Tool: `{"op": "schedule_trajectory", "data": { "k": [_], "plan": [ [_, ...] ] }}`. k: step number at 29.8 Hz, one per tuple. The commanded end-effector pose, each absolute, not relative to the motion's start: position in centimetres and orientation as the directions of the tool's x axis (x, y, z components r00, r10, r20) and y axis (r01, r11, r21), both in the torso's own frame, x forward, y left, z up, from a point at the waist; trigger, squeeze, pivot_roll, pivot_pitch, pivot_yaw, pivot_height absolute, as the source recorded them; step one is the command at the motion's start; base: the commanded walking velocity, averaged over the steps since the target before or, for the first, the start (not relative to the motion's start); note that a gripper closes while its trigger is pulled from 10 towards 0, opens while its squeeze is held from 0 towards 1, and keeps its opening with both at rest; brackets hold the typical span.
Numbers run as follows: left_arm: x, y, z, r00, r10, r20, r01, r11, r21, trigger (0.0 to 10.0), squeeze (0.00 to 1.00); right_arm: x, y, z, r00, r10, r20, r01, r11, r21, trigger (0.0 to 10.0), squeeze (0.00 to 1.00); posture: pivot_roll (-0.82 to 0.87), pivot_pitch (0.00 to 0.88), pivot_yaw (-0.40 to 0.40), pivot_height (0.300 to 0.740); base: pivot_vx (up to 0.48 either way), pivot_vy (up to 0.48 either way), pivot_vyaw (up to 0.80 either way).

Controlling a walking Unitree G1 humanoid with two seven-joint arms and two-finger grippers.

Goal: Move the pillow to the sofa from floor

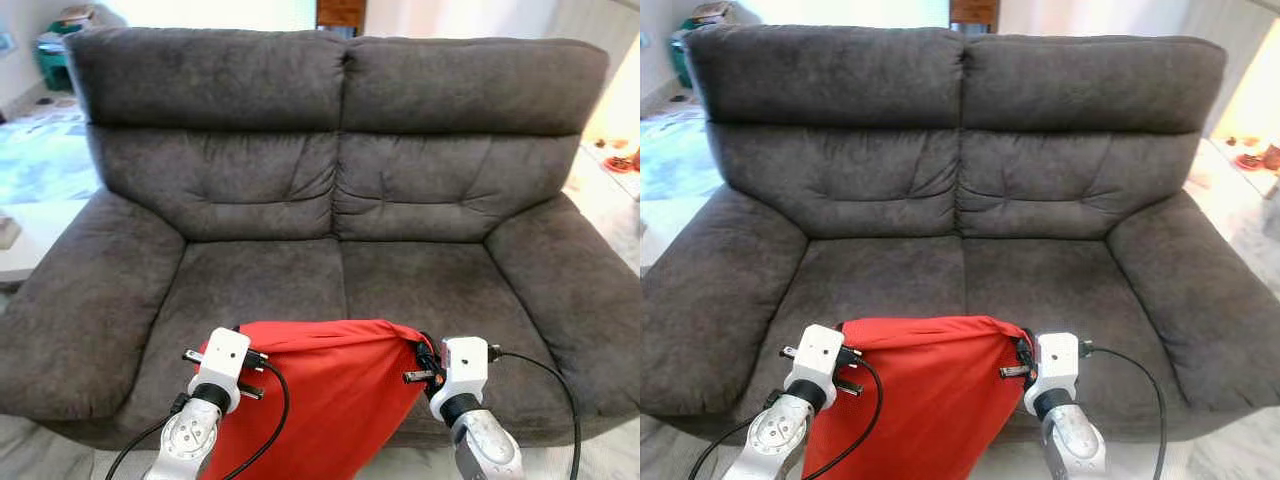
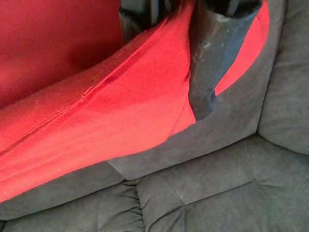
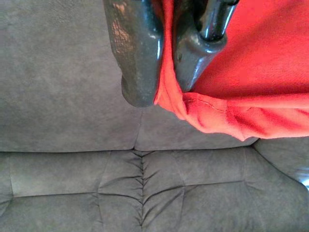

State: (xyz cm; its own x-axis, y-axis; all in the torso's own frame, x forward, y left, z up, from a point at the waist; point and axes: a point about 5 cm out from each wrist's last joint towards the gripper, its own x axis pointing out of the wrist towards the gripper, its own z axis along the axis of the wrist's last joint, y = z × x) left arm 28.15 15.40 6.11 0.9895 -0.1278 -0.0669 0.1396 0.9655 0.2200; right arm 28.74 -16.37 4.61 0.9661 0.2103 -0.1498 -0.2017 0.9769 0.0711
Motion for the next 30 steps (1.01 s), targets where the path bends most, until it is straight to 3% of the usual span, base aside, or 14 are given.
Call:
{"op": "schedule_trajectory", "data": {
  "k": [1,30],
  "plan": [
    [28.74,16.05,8.20,0.996,-0.080,0.050,0.068,0.977,0.202,10.0,0.00,29.07,-18.06,5.69,0.984,0.147,-0.101,-0.143,0.988,0.052,10.0,0.00,0.07,0.073,0.001,0.740,0.000,-0.465,0.00],
    [28.69,15.91,8.11,0.994,-0.097,0.046,0.086,0.977,0.197,10.0,0.00,29.44,-17.88,5.61,0.983,0.146,-0.112,-0.136,0.987,0.089,10.0,0.00,0.07,0.075,-0.004,0.740,0.000,-0.454,0.00]
  ]
}}
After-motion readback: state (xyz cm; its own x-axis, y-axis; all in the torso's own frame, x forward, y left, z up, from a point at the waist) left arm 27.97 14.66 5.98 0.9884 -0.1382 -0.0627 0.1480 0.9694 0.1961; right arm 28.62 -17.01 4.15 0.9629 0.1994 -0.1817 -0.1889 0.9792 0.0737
